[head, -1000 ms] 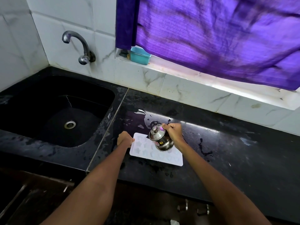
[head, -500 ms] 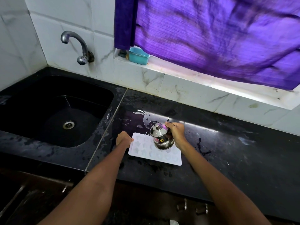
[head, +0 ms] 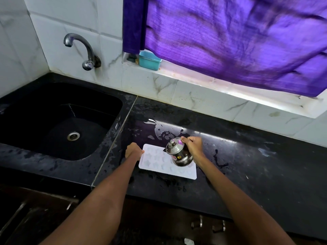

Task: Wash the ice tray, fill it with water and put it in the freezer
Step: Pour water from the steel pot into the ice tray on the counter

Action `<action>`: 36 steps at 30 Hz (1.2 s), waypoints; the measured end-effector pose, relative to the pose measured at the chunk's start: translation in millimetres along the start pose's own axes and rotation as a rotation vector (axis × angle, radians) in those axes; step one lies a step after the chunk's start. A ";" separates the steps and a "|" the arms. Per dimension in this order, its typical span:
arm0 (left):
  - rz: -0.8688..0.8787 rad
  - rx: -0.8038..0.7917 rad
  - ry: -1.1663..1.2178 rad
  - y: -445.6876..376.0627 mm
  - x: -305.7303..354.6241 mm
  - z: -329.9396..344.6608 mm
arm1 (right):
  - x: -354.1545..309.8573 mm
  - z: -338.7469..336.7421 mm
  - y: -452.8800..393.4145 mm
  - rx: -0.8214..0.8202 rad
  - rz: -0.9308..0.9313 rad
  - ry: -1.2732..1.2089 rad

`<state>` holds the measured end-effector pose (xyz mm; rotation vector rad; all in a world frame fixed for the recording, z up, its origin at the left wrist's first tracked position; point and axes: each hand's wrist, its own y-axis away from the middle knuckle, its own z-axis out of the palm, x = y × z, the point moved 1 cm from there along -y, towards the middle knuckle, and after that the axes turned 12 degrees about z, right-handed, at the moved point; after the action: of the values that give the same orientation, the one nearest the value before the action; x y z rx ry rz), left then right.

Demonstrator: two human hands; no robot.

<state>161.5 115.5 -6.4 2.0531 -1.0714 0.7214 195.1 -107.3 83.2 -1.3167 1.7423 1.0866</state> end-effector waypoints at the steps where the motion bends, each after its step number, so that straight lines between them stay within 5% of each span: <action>1: 0.000 0.000 -0.002 0.4 0.2 -0.1 | 0.9 -0.2 -0.3 0.001 0.003 0.007; 36: -0.009 0.000 -0.050 12.1 10.5 -7.3 | 0.3 -4.7 2.9 0.009 -0.005 -0.060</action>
<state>155.4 111.4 9.6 2.0848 -1.0895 0.6682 192.1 -111.3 85.5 -1.2694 1.6973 1.1036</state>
